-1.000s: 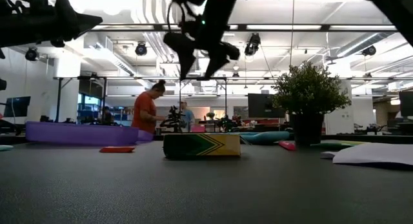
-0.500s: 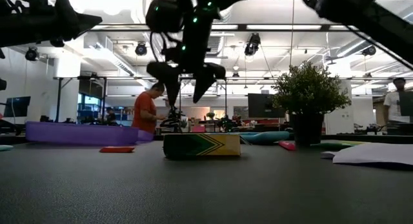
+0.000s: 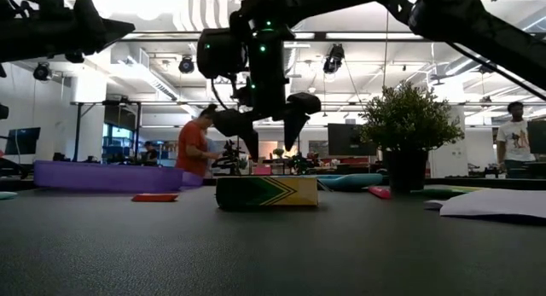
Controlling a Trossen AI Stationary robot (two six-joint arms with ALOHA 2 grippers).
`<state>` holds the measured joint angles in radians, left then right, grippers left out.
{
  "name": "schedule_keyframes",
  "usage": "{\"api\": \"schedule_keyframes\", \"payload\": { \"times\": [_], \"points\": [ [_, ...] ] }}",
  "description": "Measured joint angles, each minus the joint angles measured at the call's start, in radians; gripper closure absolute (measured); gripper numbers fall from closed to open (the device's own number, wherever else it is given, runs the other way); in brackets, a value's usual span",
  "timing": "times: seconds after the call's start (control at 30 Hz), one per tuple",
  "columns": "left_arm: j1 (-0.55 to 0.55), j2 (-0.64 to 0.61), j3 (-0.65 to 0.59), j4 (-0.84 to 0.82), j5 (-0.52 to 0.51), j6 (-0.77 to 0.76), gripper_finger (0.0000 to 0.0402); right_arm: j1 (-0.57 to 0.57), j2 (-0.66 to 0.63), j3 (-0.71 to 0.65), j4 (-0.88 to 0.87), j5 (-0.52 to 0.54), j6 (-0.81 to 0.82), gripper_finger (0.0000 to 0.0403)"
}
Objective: Pack school essentials
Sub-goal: Put the blue pen into the purple supply box
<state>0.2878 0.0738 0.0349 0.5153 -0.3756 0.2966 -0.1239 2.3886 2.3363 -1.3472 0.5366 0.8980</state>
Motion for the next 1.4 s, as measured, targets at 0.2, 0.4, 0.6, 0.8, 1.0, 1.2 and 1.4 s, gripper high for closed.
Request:
{"api": "schedule_keyframes", "payload": {
  "times": [0.2,0.4,0.6,0.8,1.0,1.2,1.4],
  "points": [
    [0.0,0.0,0.0,0.0,0.0,0.0,0.0402,0.006,-0.038,-0.071,0.001,0.04,0.027,0.0075],
    [0.0,0.0,0.0,-0.001,0.0,0.0,0.0402,0.01,-0.064,-0.2,0.07,0.001,0.072,0.0075],
    [0.0,0.0,0.0,-0.001,0.0,-0.001,0.0402,0.014,-0.152,-0.361,0.281,-0.056,0.064,0.0075],
    [0.0,0.0,0.0,-0.001,0.0,-0.001,0.0402,0.012,-0.33,-0.626,0.556,-0.042,0.086,0.0075],
    [0.0,0.0,0.0,0.0,0.0,-0.001,0.0402,0.012,-0.449,-0.861,0.75,-0.04,0.189,0.0075],
    [0.0,0.0,0.0,0.0,0.0,-0.001,0.0402,0.022,-0.446,-0.902,0.774,-0.037,0.226,0.0075],
    [0.0,0.0,0.0,0.001,0.0,-0.001,0.0402,0.021,-0.396,-0.903,0.82,-0.039,0.192,0.0075]
  ]
}}
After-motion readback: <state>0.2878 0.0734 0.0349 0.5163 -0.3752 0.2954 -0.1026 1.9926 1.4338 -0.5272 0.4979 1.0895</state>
